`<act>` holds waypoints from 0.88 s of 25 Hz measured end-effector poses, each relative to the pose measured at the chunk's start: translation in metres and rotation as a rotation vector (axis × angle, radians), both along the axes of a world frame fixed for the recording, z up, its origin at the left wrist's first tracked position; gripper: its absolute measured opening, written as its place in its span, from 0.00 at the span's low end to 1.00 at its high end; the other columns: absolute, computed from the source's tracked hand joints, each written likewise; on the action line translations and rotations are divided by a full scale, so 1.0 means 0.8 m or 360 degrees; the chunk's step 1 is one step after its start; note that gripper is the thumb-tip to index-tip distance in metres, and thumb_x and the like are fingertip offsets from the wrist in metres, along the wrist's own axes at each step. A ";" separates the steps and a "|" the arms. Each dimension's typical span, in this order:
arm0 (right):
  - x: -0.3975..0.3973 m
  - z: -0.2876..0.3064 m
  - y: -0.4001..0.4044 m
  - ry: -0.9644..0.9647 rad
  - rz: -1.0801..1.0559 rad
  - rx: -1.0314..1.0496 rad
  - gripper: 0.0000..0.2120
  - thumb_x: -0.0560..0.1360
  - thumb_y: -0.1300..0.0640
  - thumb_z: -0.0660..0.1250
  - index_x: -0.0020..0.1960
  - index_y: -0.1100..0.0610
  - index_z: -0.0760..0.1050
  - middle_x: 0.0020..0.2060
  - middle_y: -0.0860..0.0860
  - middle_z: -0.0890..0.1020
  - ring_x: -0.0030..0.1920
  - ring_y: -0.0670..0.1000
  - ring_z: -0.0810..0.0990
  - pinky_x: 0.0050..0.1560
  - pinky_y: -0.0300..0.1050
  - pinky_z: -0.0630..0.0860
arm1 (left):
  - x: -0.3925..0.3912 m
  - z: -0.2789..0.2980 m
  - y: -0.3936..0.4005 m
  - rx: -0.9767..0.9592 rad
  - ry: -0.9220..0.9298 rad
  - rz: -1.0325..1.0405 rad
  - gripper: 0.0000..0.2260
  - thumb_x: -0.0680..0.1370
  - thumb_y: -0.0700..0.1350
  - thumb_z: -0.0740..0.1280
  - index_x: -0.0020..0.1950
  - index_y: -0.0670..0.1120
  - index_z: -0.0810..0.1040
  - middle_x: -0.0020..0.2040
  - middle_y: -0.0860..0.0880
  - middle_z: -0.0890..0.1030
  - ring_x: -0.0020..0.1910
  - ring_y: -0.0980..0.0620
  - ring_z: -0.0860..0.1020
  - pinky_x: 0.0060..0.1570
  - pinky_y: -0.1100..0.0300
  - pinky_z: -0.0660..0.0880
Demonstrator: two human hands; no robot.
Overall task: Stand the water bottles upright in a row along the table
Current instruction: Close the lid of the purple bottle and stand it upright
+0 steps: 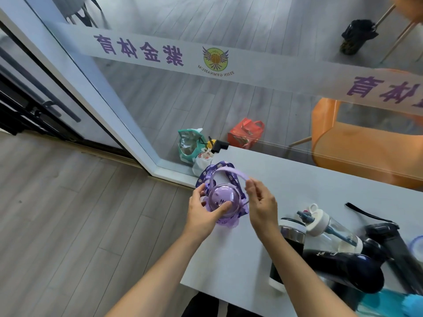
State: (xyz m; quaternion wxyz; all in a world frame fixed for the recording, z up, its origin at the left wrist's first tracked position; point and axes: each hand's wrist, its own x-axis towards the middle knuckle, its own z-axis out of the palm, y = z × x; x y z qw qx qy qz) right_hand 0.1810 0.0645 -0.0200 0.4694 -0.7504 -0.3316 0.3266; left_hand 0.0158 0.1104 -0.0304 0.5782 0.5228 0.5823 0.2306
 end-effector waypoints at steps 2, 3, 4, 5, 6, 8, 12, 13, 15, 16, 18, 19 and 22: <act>0.017 -0.004 0.017 0.0252 -0.0173 -0.0259 0.18 0.81 0.45 0.60 0.57 0.56 0.81 0.52 0.57 0.85 0.50 0.55 0.81 0.52 0.45 0.75 | 0.002 -0.001 -0.002 -0.0055 -0.0042 0.0000 0.41 0.60 0.62 0.81 0.69 0.59 0.67 0.69 0.53 0.71 0.61 0.50 0.79 0.56 0.50 0.81; 0.021 -0.007 0.021 0.0286 -0.0170 -0.0400 0.18 0.82 0.46 0.59 0.57 0.57 0.81 0.54 0.59 0.85 0.52 0.56 0.80 0.54 0.48 0.75 | 0.003 -0.001 -0.002 -0.0076 -0.0037 0.0001 0.41 0.59 0.62 0.80 0.69 0.59 0.69 0.68 0.53 0.72 0.59 0.51 0.80 0.55 0.49 0.82; 0.021 -0.008 0.021 0.0279 -0.0151 -0.0491 0.20 0.82 0.46 0.58 0.59 0.59 0.80 0.56 0.60 0.84 0.53 0.58 0.80 0.56 0.50 0.74 | 0.003 -0.002 -0.003 -0.0097 -0.0027 0.0013 0.40 0.59 0.64 0.80 0.68 0.59 0.69 0.68 0.52 0.72 0.57 0.52 0.81 0.54 0.48 0.82; 0.018 -0.009 0.018 0.0251 -0.0155 -0.0571 0.21 0.82 0.44 0.57 0.62 0.58 0.78 0.58 0.60 0.82 0.55 0.59 0.79 0.57 0.51 0.73 | 0.002 -0.001 -0.002 -0.0117 -0.0020 0.0039 0.39 0.60 0.65 0.78 0.68 0.59 0.70 0.69 0.52 0.71 0.56 0.53 0.80 0.55 0.47 0.81; 0.012 -0.010 0.012 0.0239 -0.0191 -0.0643 0.23 0.82 0.41 0.56 0.65 0.57 0.75 0.61 0.60 0.80 0.56 0.59 0.78 0.57 0.51 0.72 | -0.003 -0.002 0.000 -0.0131 0.0000 0.0075 0.39 0.60 0.68 0.76 0.68 0.59 0.69 0.69 0.52 0.69 0.56 0.55 0.79 0.56 0.46 0.80; -0.011 -0.008 -0.011 0.0324 -0.0300 -0.0754 0.27 0.79 0.35 0.56 0.67 0.54 0.69 0.64 0.59 0.76 0.57 0.57 0.76 0.54 0.50 0.70 | -0.009 -0.001 0.009 -0.0173 0.0081 0.0116 0.40 0.63 0.72 0.71 0.72 0.60 0.66 0.69 0.54 0.66 0.60 0.53 0.75 0.61 0.44 0.77; -0.052 -0.005 -0.036 0.0692 -0.0224 -0.0609 0.25 0.78 0.34 0.57 0.68 0.49 0.67 0.65 0.55 0.75 0.56 0.50 0.75 0.52 0.42 0.70 | -0.008 -0.004 0.025 -0.0501 -0.0159 -0.0062 0.33 0.71 0.65 0.70 0.74 0.61 0.63 0.70 0.54 0.69 0.65 0.52 0.71 0.64 0.45 0.74; -0.053 -0.005 -0.031 0.0715 -0.0199 -0.0544 0.22 0.79 0.36 0.57 0.67 0.48 0.68 0.63 0.53 0.76 0.54 0.47 0.76 0.48 0.36 0.71 | -0.004 -0.008 0.028 -0.0559 -0.0212 -0.0080 0.34 0.70 0.65 0.71 0.74 0.61 0.64 0.71 0.53 0.71 0.65 0.52 0.73 0.63 0.46 0.75; -0.045 -0.011 -0.014 0.0740 -0.0215 -0.0434 0.20 0.80 0.40 0.57 0.67 0.49 0.69 0.61 0.52 0.77 0.51 0.39 0.76 0.40 0.31 0.72 | 0.004 -0.015 0.035 -0.0565 -0.0248 -0.0055 0.38 0.65 0.67 0.72 0.72 0.59 0.66 0.69 0.51 0.73 0.64 0.51 0.75 0.58 0.49 0.78; -0.038 -0.015 -0.006 0.0746 -0.0228 -0.0401 0.21 0.80 0.40 0.57 0.68 0.50 0.69 0.61 0.52 0.77 0.51 0.38 0.76 0.39 0.30 0.74 | 0.008 -0.019 0.040 -0.0528 -0.0249 -0.0040 0.40 0.63 0.68 0.73 0.72 0.58 0.67 0.68 0.50 0.74 0.63 0.50 0.76 0.56 0.50 0.79; -0.025 -0.019 0.014 0.0729 -0.0240 -0.0339 0.20 0.80 0.41 0.58 0.67 0.51 0.70 0.60 0.52 0.77 0.52 0.38 0.76 0.37 0.27 0.75 | 0.021 -0.024 0.057 -0.0489 -0.0240 -0.0017 0.42 0.62 0.70 0.73 0.71 0.56 0.67 0.68 0.49 0.74 0.63 0.48 0.77 0.58 0.49 0.80; -0.017 -0.019 0.025 0.0710 -0.0239 -0.0317 0.19 0.81 0.41 0.57 0.65 0.51 0.71 0.59 0.52 0.78 0.52 0.38 0.76 0.37 0.27 0.74 | 0.029 -0.026 0.067 -0.0464 -0.0239 -0.0026 0.42 0.62 0.70 0.73 0.71 0.55 0.68 0.68 0.49 0.74 0.63 0.47 0.77 0.59 0.47 0.79; 0.008 -0.017 0.064 0.0655 -0.0227 -0.0251 0.19 0.81 0.40 0.55 0.63 0.50 0.72 0.57 0.52 0.79 0.51 0.42 0.78 0.41 0.31 0.74 | 0.058 -0.024 0.105 -0.0414 -0.0239 -0.0070 0.43 0.61 0.71 0.73 0.71 0.54 0.69 0.67 0.48 0.76 0.63 0.48 0.77 0.61 0.45 0.78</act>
